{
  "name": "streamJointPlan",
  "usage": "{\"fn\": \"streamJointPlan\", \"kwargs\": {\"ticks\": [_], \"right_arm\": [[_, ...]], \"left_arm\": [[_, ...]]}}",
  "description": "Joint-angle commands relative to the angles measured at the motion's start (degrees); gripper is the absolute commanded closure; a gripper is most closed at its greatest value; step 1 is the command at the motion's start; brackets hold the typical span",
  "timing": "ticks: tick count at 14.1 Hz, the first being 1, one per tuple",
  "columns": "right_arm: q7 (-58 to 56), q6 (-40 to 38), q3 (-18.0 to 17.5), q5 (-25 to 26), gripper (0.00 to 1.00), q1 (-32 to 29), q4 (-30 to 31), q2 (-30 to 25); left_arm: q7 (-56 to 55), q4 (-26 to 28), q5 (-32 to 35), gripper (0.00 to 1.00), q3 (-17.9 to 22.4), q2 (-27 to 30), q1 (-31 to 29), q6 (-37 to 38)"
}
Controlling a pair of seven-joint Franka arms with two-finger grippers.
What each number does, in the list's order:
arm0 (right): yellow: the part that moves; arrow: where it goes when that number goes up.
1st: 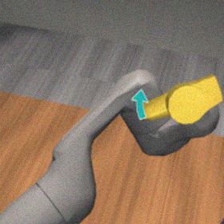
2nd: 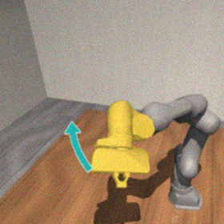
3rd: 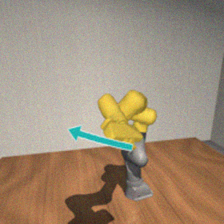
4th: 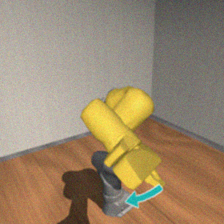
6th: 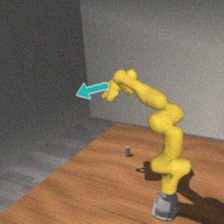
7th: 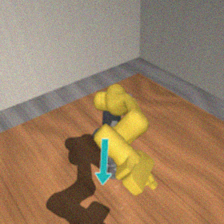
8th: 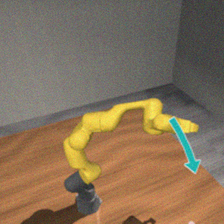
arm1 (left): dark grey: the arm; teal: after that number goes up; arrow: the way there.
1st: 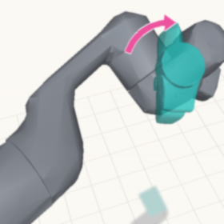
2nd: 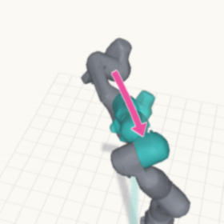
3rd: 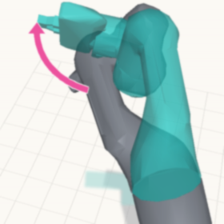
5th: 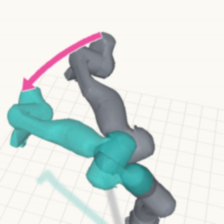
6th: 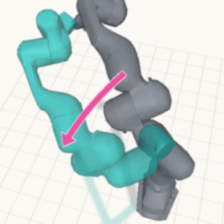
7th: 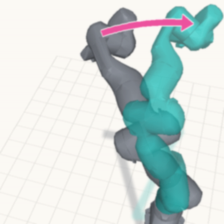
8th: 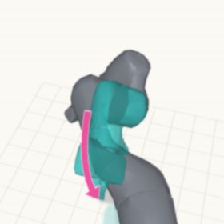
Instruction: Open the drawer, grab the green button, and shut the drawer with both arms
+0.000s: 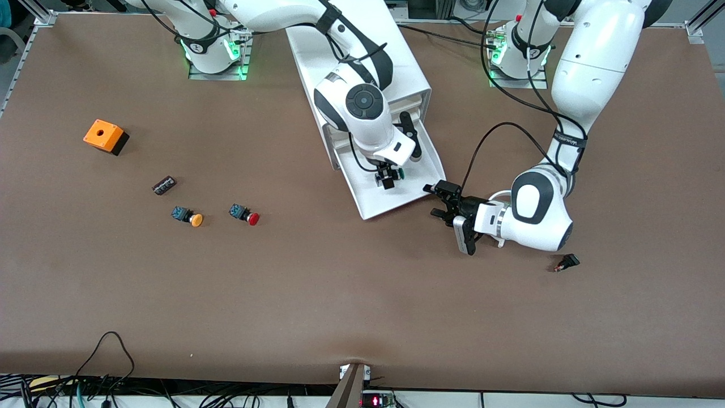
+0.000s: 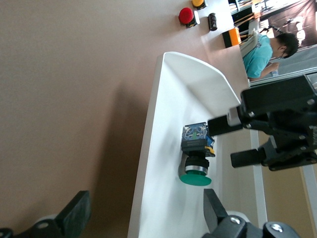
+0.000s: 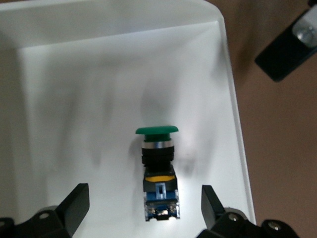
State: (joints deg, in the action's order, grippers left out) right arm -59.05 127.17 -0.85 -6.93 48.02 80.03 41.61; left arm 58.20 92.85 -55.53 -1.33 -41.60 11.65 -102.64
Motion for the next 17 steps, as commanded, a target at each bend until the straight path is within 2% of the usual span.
{"fn": "streamJointPlan", "kwargs": {"ticks": [1, 4, 12, 17], "right_arm": [[-0.1, 2.37, 1.2, 0.26, 0.0, 0.58, -1.63, 1.72], [0.16, 5.8, 1.29, 0.08, 0.0, 1.1, -1.45, 2.95], [-0.36, 5.28, 1.29, 0.78, 0.0, 1.64, -0.58, 2.95], [-0.45, 3.17, 1.37, 1.13, 0.0, 1.63, -0.31, 2.69]], "left_arm": [[-6.23, 0.4, 5.5, 0.0, -0.17, 3.71, 0.04, 0.07], [-14.57, -2.23, 13.23, 0.0, -0.26, 5.9, 0.13, 0.16], [-33.22, -2.23, 26.68, 0.0, -1.75, 11.71, 1.79, 0.34], [-45.61, -2.41, 27.32, 0.0, -2.02, 12.42, 3.63, 2.53]]}}
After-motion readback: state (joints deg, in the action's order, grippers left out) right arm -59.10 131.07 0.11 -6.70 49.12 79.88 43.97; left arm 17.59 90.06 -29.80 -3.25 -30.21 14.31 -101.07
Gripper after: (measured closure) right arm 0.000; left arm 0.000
